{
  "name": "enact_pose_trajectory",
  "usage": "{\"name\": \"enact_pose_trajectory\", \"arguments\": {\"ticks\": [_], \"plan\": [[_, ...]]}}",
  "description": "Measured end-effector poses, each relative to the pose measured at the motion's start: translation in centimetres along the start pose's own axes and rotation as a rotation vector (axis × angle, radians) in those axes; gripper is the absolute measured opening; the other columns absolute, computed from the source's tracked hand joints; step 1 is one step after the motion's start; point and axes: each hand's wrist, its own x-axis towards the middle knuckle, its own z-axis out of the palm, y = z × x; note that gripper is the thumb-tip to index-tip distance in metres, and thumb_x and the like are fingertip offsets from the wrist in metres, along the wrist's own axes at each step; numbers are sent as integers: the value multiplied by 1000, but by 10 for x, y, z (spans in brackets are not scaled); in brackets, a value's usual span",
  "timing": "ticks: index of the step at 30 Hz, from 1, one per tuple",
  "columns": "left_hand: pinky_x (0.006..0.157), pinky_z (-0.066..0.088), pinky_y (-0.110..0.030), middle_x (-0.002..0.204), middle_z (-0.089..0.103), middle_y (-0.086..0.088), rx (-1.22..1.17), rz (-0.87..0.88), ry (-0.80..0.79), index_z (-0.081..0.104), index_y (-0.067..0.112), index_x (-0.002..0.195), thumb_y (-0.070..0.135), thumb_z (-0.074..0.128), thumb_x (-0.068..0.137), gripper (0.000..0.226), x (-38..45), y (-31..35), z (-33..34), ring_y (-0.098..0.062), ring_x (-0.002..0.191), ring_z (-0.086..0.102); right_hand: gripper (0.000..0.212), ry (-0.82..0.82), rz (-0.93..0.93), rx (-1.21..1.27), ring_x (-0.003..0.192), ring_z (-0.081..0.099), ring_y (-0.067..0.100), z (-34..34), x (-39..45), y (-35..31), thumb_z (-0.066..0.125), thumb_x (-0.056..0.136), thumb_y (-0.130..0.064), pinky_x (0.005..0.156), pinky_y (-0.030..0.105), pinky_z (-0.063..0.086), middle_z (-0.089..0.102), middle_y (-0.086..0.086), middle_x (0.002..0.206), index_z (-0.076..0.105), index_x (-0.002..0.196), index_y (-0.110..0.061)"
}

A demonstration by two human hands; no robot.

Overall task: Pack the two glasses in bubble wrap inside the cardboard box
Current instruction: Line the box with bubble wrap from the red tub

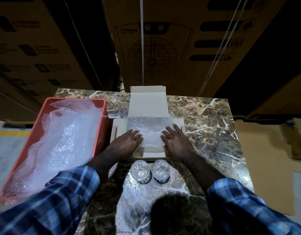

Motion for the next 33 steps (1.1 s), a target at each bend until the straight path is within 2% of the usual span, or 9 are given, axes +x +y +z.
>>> {"name": "enact_pose_trajectory", "arguments": {"ticks": [7,14,19,21,22,24,28,30,33], "plan": [[82,59,-41,101,73,-19,156,75,-48,74,-2,103,15,30,72,56,8,-3,2,-35,98,71,49,-86,-108,-173,125,57,34,1,14,1,36,88,-22,122,48,3,69,20,121,73,109,1],[49,47,-27,58,59,-6,177,114,-158,63,12,68,11,62,62,6,15,-9,11,-23,46,57,36,-237,-153,-220,124,52,33,8,31,-2,39,97,-17,122,46,-5,63,16,127,66,116,-4],[73,53,-32,101,70,-13,136,61,-236,70,11,108,39,57,97,33,29,5,-23,-29,90,71,34,-328,-107,-213,120,57,27,1,37,-9,46,97,-25,123,47,-2,62,10,126,64,122,-10],[41,37,-17,54,55,0,134,4,-212,69,20,66,47,87,59,33,32,7,-27,-13,48,61,30,-365,-94,-183,118,58,25,-4,41,-11,45,98,-25,123,47,-1,64,8,124,65,117,-14],[33,14,-13,37,25,2,59,-75,-220,56,22,45,49,92,35,46,36,-2,-22,-5,32,42,28,-398,-94,-172,118,58,24,-6,43,-12,46,98,-25,123,47,-1,64,8,124,65,116,-16],[40,-6,-18,40,2,-2,102,-68,-93,46,23,37,49,91,21,54,33,-11,2,-5,25,30,27,-478,-96,-176,121,56,23,-9,47,-12,46,98,-24,123,48,-2,63,8,125,65,115,-16],[49,26,-25,69,63,0,159,20,-222,67,18,83,28,81,71,20,30,2,-18,-19,60,64,36,-573,-62,-65,122,55,24,-18,57,-13,48,92,-37,122,48,12,64,10,125,67,114,-14],[63,41,-35,99,67,-10,85,-20,-150,61,9,110,18,55,94,19,36,1,-9,-29,93,64,40,-478,18,83,115,60,29,-20,63,-13,44,94,-37,107,41,38,65,14,122,66,114,-10],[69,55,-44,108,64,-20,0,0,-69,61,1,118,20,23,89,52,36,2,-14,-38,97,61,32,-237,-14,12,105,61,35,-13,64,-14,44,96,-24,90,40,43,66,16,113,65,110,-5]]}}
